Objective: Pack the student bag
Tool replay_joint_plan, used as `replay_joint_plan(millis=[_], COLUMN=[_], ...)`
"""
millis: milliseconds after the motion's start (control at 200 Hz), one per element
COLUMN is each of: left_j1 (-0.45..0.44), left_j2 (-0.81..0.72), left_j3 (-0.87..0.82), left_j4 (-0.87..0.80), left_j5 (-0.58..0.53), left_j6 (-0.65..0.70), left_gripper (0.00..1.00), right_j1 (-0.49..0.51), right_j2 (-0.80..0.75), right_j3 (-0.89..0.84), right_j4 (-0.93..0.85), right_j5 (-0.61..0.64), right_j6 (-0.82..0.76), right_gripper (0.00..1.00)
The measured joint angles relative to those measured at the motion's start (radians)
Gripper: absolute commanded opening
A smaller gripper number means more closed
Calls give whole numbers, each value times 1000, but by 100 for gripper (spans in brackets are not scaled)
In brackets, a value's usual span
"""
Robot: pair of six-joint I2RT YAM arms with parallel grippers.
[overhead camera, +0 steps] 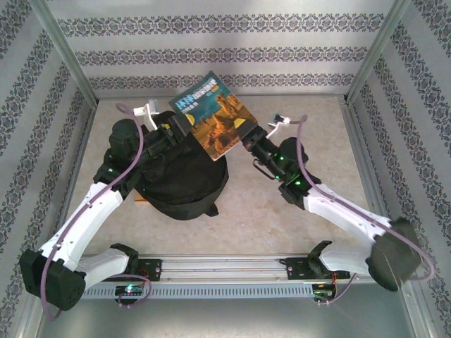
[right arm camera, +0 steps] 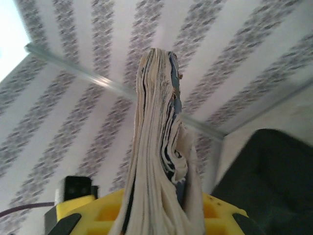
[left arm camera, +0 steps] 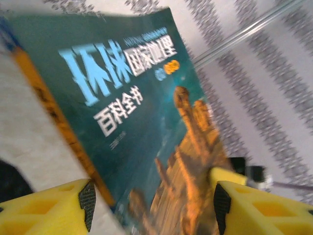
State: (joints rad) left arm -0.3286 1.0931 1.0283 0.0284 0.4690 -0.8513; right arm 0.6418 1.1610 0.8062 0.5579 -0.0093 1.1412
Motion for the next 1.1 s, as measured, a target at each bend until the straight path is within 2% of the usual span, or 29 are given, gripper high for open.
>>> replay_joint_plan(millis=[130, 260, 380, 505, 724, 989, 1099], left_j1=[-29, -132, -235, -283, -349, -404, -412], left_j2=[51, 184, 306, 363, 401, 432, 446], left_j3=[125, 267, 330, 332, 351, 351, 351], left_j4=[-259, -531, -728, -881, -1035, -1098, -1101], left_j5=[-19, -95, -188, -249, -317, -366, -376], left_j6=[221, 433, 585, 689, 793, 845, 852], left_gripper=[73, 77, 81, 89, 86, 85, 81], right_j1=[-42, -124, -214, -290, -346, -399, -411], right_j2=[-148, -215, -262, -309, -319, -301, -299], right_j3=[3, 11, 0, -29, -74, -124, -142], right_j4=[-278, -509, -631, -691, -715, -710, -688], right_j5=[68, 75, 47, 2, -97, -192, -218], right_j6=[-112, -174, -192, -196, -194, -156, -141], right_gripper=[0, 0, 0, 0, 0, 0, 0])
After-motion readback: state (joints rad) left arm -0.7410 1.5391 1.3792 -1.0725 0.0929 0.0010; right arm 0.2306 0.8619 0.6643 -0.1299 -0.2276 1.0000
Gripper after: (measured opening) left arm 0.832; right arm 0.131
